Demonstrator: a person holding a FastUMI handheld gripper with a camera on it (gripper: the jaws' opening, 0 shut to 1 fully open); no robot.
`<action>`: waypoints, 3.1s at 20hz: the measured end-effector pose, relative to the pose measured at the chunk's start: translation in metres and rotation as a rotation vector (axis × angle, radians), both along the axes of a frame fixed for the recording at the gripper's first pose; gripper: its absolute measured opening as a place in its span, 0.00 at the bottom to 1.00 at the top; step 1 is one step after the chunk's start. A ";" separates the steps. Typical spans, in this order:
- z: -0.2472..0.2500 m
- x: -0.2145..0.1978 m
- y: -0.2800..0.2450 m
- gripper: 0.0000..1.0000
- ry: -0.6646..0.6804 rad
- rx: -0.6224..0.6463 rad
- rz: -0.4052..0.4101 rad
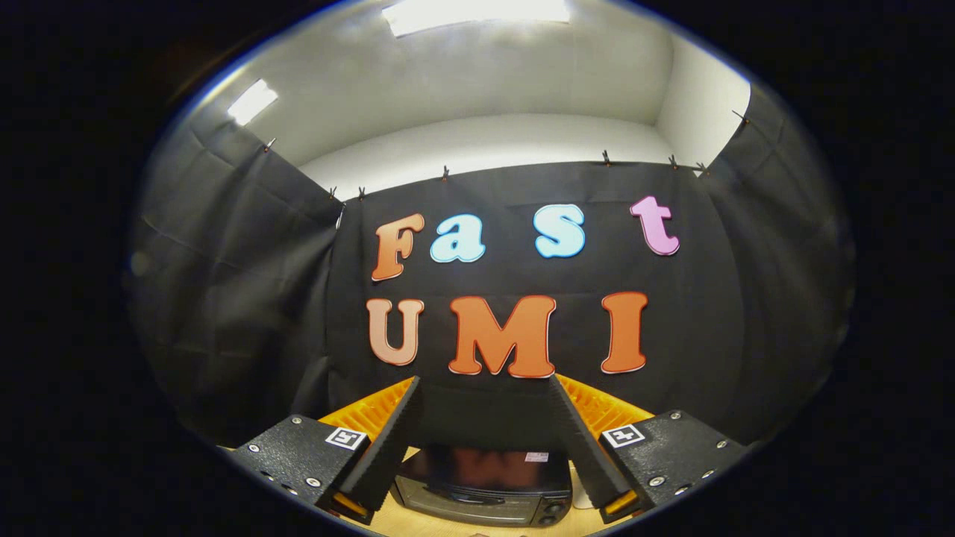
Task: Open the toaster oven, put the food inside, and close the toaster oven door.
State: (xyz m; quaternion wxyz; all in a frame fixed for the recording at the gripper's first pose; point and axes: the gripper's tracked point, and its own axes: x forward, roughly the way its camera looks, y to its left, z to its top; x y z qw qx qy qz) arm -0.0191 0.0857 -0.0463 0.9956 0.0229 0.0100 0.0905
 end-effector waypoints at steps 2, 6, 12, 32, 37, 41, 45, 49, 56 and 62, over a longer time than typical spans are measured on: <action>-0.024 0.008 0.007 0.99 0.015 -0.036 0.005; -0.076 0.023 0.015 0.99 0.071 -0.088 0.006; -0.160 0.034 0.046 0.99 0.229 -0.053 0.053; -0.295 0.059 0.065 0.99 0.413 0.018 0.028; -0.295 0.053 0.062 0.99 0.358 -0.027 0.021; -0.294 0.037 0.063 0.98 0.319 -0.022 0.031; -0.291 0.009 0.060 0.91 0.317 -0.016 0.040; -0.298 -0.033 0.063 0.88 0.382 -0.014 0.059; -0.334 -0.079 0.061 0.88 0.491 -0.096 0.098; -0.371 -0.107 0.065 0.88 0.627 -0.040 0.130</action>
